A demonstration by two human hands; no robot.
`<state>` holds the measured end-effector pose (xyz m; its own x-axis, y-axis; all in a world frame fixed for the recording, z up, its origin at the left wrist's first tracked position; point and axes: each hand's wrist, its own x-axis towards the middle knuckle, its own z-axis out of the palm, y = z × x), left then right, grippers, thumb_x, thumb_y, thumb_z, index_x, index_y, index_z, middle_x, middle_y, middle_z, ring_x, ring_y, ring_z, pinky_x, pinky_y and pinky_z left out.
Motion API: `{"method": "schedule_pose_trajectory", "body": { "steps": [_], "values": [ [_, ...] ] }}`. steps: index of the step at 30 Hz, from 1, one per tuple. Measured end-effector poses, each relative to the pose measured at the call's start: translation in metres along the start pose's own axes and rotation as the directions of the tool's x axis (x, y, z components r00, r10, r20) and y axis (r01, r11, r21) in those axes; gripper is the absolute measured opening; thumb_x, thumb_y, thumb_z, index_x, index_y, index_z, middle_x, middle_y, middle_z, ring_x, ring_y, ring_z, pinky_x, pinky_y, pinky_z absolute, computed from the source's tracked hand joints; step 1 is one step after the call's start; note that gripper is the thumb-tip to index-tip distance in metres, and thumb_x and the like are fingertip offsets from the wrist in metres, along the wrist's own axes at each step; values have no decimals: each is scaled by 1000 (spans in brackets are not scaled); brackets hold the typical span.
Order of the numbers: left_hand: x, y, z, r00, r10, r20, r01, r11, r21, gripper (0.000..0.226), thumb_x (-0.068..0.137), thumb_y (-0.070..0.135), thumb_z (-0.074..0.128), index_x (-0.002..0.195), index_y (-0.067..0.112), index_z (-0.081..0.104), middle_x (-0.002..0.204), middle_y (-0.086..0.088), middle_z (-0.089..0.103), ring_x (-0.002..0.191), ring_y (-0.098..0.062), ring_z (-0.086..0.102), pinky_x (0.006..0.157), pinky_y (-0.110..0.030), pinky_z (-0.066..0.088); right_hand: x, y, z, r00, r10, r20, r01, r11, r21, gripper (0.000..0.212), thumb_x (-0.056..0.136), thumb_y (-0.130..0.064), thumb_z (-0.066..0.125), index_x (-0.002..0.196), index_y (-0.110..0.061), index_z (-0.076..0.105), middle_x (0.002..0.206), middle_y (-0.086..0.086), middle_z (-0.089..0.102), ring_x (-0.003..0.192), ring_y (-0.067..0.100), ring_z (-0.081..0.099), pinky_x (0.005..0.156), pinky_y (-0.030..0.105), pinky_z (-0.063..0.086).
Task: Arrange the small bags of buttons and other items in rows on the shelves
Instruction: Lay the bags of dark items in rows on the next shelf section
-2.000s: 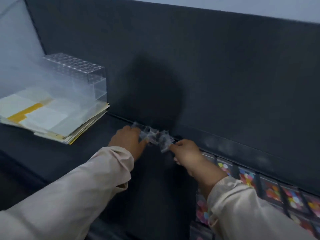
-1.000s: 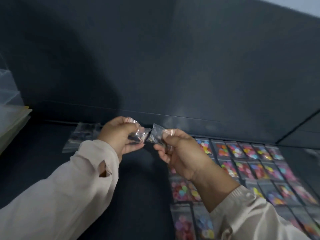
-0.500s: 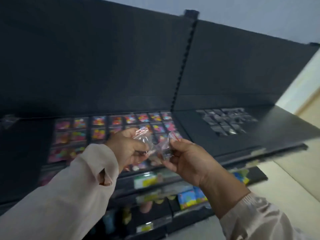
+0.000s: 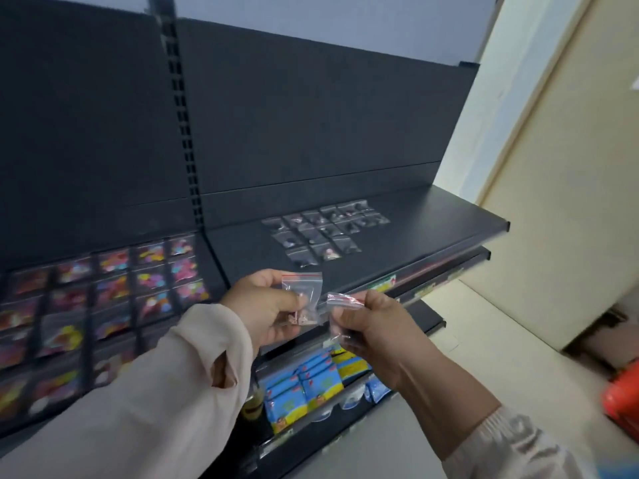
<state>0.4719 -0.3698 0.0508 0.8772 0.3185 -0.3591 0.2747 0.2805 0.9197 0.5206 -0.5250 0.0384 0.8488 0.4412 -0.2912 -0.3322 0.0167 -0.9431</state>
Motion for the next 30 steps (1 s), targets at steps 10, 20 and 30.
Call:
{"method": "schedule_pose_trajectory", "body": {
  "steps": [10, 20, 30],
  "values": [
    [117, 24, 66, 999, 37, -25, -35, 997, 71, 23, 81, -11, 60, 90, 11, 62, 86, -15, 65, 66, -24, 60, 50, -26, 52, 102, -44, -82, 984, -109, -143, 75, 972, -224, 13, 81, 7, 63, 87, -2, 56, 63, 10, 61, 59, 21, 56, 63, 31, 54],
    [202, 28, 129, 979, 138, -150, -91, 954, 286, 29, 79, -9, 60, 82, 20, 58, 84, -10, 66, 79, -30, 63, 64, -34, 52, 216, -77, -156, 979, -178, -104, 117, 896, -429, 15, 80, 5, 64, 79, -7, 56, 56, 3, 61, 54, 16, 59, 68, 43, 57],
    [280, 7, 200, 887, 198, -417, 20, 886, 463, 26, 79, 3, 61, 76, 28, 53, 74, 8, 62, 75, -16, 60, 68, -26, 48, 325, -85, -209, 989, -59, 139, 129, 810, -572, 13, 78, 2, 66, 78, -10, 60, 56, -1, 59, 50, 12, 52, 52, 28, 47]
  ]
}}
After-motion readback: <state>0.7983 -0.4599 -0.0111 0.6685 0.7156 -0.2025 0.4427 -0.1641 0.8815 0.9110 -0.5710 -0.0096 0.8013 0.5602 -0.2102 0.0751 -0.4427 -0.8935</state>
